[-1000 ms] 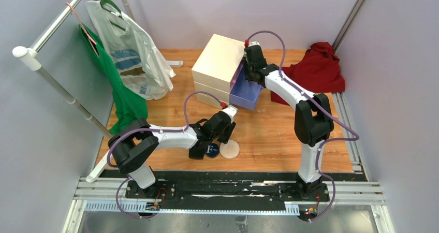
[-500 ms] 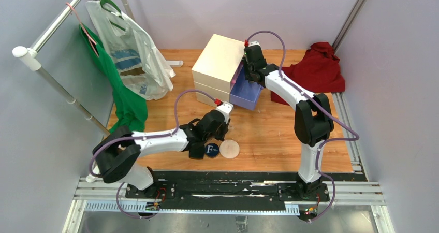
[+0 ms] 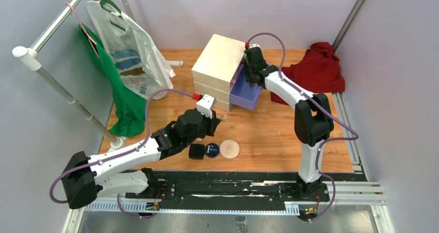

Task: Organize the makeup
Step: Pick up the makeup tool from the center of the board, then place the lipstick in the drawer, then place the makeup tool in the drawer.

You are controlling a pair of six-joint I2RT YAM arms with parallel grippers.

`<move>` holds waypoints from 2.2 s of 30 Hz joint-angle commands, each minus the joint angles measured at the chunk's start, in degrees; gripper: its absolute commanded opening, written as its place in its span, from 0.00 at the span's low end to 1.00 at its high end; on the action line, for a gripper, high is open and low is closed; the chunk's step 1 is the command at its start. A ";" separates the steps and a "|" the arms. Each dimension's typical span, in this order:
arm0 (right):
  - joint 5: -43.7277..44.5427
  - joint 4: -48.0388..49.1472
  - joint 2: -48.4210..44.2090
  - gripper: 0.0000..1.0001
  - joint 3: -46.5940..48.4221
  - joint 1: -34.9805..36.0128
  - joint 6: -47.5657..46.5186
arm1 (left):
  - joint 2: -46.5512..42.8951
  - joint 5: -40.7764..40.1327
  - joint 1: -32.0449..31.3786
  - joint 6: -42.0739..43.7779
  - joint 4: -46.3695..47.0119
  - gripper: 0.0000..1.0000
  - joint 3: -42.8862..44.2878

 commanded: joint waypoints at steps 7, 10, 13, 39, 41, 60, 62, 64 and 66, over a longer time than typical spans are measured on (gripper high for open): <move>0.33 0.04 0.17 0.30 -1.59 -0.90 0.15 | -0.17 -2.93 -0.54 1.51 -3.19 0.12 6.86; 0.16 0.59 -0.64 0.37 -2.21 -0.90 0.14 | 1.12 -3.17 -0.58 2.22 -3.23 0.12 9.03; -0.15 1.02 -1.67 0.47 -2.73 -0.99 -0.09 | 2.83 -3.03 -0.59 2.98 -3.56 0.12 11.41; 3.50 2.59 -33.21 0.54 -19.89 -0.96 0.05 | 34.80 -4.32 -0.35 10.92 -7.34 0.11 41.04; 2.84 2.91 -36.27 0.54 -23.53 -0.79 1.31 | 37.63 -4.42 0.03 11.54 -8.71 0.11 44.21; 0.06 -5.52 -59.83 0.54 -41.15 5.45 4.94 | 48.19 0.37 6.62 7.82 -15.52 0.33 53.89; 0.09 -6.17 -60.05 0.54 -41.88 7.33 5.32 | 48.12 1.14 6.62 7.84 -15.30 0.49 54.03; 1.24 -6.54 -59.93 0.54 -42.48 10.06 5.44 | 47.84 1.85 6.62 8.14 -15.27 0.56 54.09; 1.77 -6.50 -59.89 0.54 -43.25 12.36 5.68 | 47.24 2.03 6.62 8.40 -14.78 0.59 53.73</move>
